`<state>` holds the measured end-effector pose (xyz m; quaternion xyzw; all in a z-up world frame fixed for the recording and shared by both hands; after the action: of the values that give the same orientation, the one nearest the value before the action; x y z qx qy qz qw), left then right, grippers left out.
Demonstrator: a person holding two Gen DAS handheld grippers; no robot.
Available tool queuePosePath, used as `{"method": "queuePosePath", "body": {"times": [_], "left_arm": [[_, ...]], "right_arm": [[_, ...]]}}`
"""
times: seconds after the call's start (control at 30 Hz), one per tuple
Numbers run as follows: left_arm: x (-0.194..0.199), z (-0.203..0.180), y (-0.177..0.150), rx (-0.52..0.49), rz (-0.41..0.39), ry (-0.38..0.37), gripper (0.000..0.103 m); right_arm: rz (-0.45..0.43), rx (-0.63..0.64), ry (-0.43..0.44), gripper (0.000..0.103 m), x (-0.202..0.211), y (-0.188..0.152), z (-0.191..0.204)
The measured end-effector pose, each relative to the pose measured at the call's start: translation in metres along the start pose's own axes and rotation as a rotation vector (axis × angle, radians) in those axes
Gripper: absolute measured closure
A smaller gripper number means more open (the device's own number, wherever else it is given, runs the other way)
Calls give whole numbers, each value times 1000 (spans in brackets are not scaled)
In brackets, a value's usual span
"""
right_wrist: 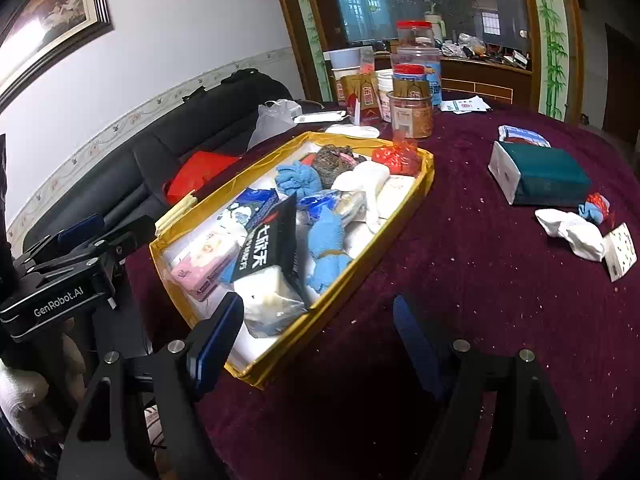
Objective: Organize soft objects
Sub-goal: 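Grasp white-and-yellow patterned tissue pack with right tool while left tool moves toward white cloth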
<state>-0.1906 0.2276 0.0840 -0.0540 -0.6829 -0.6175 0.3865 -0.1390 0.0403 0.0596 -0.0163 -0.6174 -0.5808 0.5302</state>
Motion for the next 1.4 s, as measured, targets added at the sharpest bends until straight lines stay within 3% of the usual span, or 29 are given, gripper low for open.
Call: {"method": "queuePosePath", "body": {"times": [0.43,0.6,0.83,0.93,1.0,1.2,1.33,1.37,1.4], "left_arm": [[5,-41,-1,-89,4,-19,4],[-1,-66,-9,-113,99,-200,4],[-4,-107,-19,-158,164,-366,4],[-5,-123,-22,-164,195,-443,4],[-4,-131,-23,-169,203,-474,4],[0,-147,-25,-200,200,-520,4],[3,-150,-26,-211,204,-530,4],[4,-150,-26,-214,205,-529,4],[4,-149,-26,-219,206,-525,4]], "right_arm": [[-23,-83,-30,26,17,-13,-50],[-48,-210,-114,26,44,-23,-117],[-114,-471,-252,26,88,-38,-230],[-150,-552,-280,26,97,-31,-267],[-166,-555,-251,26,96,-16,-280],[-82,-424,-167,25,43,47,-282],[17,-418,-214,24,-5,67,-298],[55,-426,-192,25,-12,65,-299],[116,-450,-103,24,-24,62,-298]]}}
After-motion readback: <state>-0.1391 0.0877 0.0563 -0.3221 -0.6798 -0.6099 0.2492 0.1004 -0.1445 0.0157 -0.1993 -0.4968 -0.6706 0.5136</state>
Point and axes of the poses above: each gripper's, at about its wrist camera, not at the fingertips, and x roughly against the way its jaws point, z to its left, y to its top, the point moved 2 cm from there along -x, roughly the way its jaws point, and after that the axes turned 5 degrees about y, right-handed, at the moved point
